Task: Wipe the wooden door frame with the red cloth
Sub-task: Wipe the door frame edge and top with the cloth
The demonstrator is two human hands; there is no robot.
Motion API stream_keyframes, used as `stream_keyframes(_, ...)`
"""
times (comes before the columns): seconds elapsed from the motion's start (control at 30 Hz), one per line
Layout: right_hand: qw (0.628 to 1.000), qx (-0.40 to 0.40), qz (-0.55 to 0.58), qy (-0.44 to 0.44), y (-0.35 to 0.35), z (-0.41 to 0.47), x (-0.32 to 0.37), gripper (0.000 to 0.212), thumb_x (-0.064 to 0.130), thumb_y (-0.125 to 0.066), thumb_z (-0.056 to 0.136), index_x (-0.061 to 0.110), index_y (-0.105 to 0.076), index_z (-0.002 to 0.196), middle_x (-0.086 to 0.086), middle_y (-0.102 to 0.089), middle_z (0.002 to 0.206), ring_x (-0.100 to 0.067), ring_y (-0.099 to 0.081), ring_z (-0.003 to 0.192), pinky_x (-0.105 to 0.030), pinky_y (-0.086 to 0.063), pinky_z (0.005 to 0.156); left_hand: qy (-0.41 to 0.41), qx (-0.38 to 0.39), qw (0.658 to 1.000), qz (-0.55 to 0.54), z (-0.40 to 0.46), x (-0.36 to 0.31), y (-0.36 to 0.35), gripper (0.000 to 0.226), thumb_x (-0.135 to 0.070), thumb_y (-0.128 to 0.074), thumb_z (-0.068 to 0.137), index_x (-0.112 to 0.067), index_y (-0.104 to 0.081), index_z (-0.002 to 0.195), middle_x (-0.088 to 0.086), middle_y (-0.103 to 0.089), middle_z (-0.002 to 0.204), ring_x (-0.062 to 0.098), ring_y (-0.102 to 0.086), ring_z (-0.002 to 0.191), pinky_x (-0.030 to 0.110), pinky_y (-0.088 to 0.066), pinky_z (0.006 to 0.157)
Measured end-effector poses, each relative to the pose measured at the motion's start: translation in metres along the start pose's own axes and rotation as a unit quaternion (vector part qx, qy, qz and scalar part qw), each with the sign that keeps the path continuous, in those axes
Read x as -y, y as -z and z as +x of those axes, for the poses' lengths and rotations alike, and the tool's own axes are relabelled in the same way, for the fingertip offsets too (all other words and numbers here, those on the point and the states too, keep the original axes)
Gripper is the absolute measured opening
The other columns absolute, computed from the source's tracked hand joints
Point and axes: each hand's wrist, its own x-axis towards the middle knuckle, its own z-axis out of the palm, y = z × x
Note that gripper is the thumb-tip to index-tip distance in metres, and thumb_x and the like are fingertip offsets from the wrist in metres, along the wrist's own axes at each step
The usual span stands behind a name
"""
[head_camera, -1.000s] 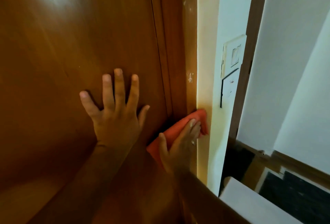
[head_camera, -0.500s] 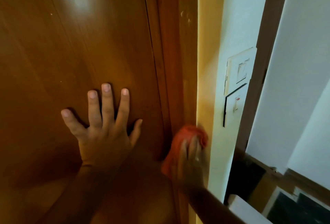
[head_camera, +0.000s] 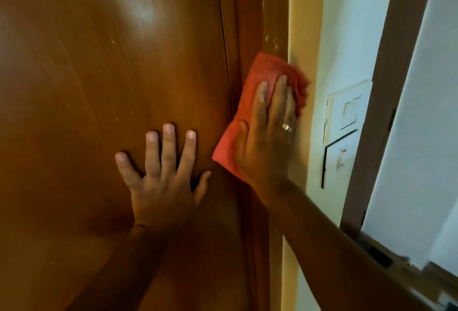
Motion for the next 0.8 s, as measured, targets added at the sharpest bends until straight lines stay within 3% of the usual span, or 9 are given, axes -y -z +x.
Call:
stream_keyframes(0.07, 0.999, 0.034, -0.024, 0.028, 0.002, -0.032, -0.014, 0.065, 0.021, -0.06, 0.09, 0.006, -0.029, 0.145, -0.03, -0.038, 0.149, -0.043, -0.041, 0.134, -0.046, -0.039, 0.104, 0.006, 0.012, 1.0, -0.005, 0.001, 0.0, 0.006, 0.081, -0.064, -0.044, 0.091, -0.02, -0.027, 0.157, 0.018, -0.017, 0.163, 0.036, -0.013, 0.149, 0.068, 0.001, 0.114)
stream_keyframes(0.17, 0.982, 0.173, -0.042, 0.062, 0.01, -0.111, -0.041, 0.067, 0.038, -0.05, 0.091, 0.002, -0.028, 0.144, -0.032, -0.027, 0.148, -0.049, -0.045, 0.128, -0.055, -0.051, 0.092, 0.007, 0.041, 0.999, -0.031, 0.009, 0.004, 0.021, 0.08, -0.061, -0.043, 0.093, -0.021, -0.021, 0.158, 0.019, -0.011, 0.165, 0.036, -0.007, 0.151, 0.062, 0.008, 0.118)
stream_keyframes(0.27, 0.971, 0.234, -0.018, 0.041, 0.015, -0.14, -0.052, 0.065, 0.042, -0.042, 0.092, 0.002, -0.031, 0.142, -0.029, -0.024, 0.148, -0.046, -0.037, 0.128, -0.057, -0.053, 0.088, -0.011, 0.022, 0.999, -0.043, 0.047, 0.023, 0.039, 0.08, -0.062, -0.038, 0.093, -0.022, -0.015, 0.159, 0.019, -0.003, 0.166, 0.036, 0.0, 0.151, 0.059, 0.013, 0.117)
stream_keyframes(0.33, 0.977, 0.211, -0.002, 0.025, 0.017, -0.109, -0.039, 0.074, 0.045, -0.049, 0.088, 0.003, -0.028, 0.145, -0.029, -0.028, 0.152, -0.045, -0.038, 0.132, -0.056, -0.045, 0.099, -0.017, -0.007, 0.999, -0.046, 0.094, 0.043, 0.052, 0.082, -0.064, -0.037, 0.092, -0.023, -0.014, 0.159, 0.02, -0.004, 0.166, 0.037, 0.0, 0.151, 0.061, 0.009, 0.117)
stream_keyframes(0.47, 0.995, 0.073, 0.064, 0.012, 0.025, 0.018, 0.007, 0.084, 0.05, -0.052, 0.088, 0.004, -0.02, 0.15, -0.027, -0.024, 0.156, -0.043, -0.03, 0.141, -0.048, -0.028, 0.109, -0.014, -0.049, 0.997, -0.05, 0.207, 0.082, 0.072, 0.082, -0.063, -0.036, 0.093, -0.02, -0.012, 0.159, 0.022, -0.004, 0.165, 0.04, -0.002, 0.152, 0.066, 0.0, 0.116)
stream_keyframes(0.57, 0.999, 0.009, 0.04, 0.027, 0.029, 0.111, 0.03, 0.086, 0.044, -0.057, 0.087, 0.004, -0.017, 0.151, -0.028, -0.023, 0.157, -0.044, -0.027, 0.142, -0.052, -0.03, 0.111, 0.003, -0.068, 0.997, -0.034, 0.267, 0.107, 0.078, 0.082, -0.064, -0.032, 0.094, -0.017, -0.013, 0.158, 0.024, -0.004, 0.165, 0.04, -0.002, 0.152, 0.068, -0.004, 0.118)
stream_keyframes(0.7, 0.998, -0.01, 0.015, 0.054, 0.032, 0.152, 0.034, 0.084, 0.042, -0.056, 0.088, 0.006, -0.015, 0.151, -0.027, -0.02, 0.158, -0.044, -0.025, 0.143, -0.052, -0.031, 0.11, 0.024, -0.062, 0.997, -0.027, 0.285, 0.116, 0.074, 0.083, -0.068, -0.022, 0.093, -0.016, -0.014, 0.157, 0.025, -0.007, 0.164, 0.043, -0.005, 0.151, 0.069, -0.007, 0.117)
stream_keyframes(0.8, 0.997, 0.018, 0.007, 0.07, 0.026, 0.11, 0.017, 0.082, 0.043, -0.054, 0.09, 0.007, -0.014, 0.152, -0.025, -0.019, 0.159, -0.043, -0.026, 0.143, -0.049, -0.032, 0.108, 0.018, -0.07, 0.997, -0.036, 0.28, 0.114, 0.073, 0.082, -0.067, -0.021, 0.094, -0.016, -0.014, 0.158, 0.024, -0.007, 0.164, 0.042, -0.006, 0.151, 0.067, -0.007, 0.117)
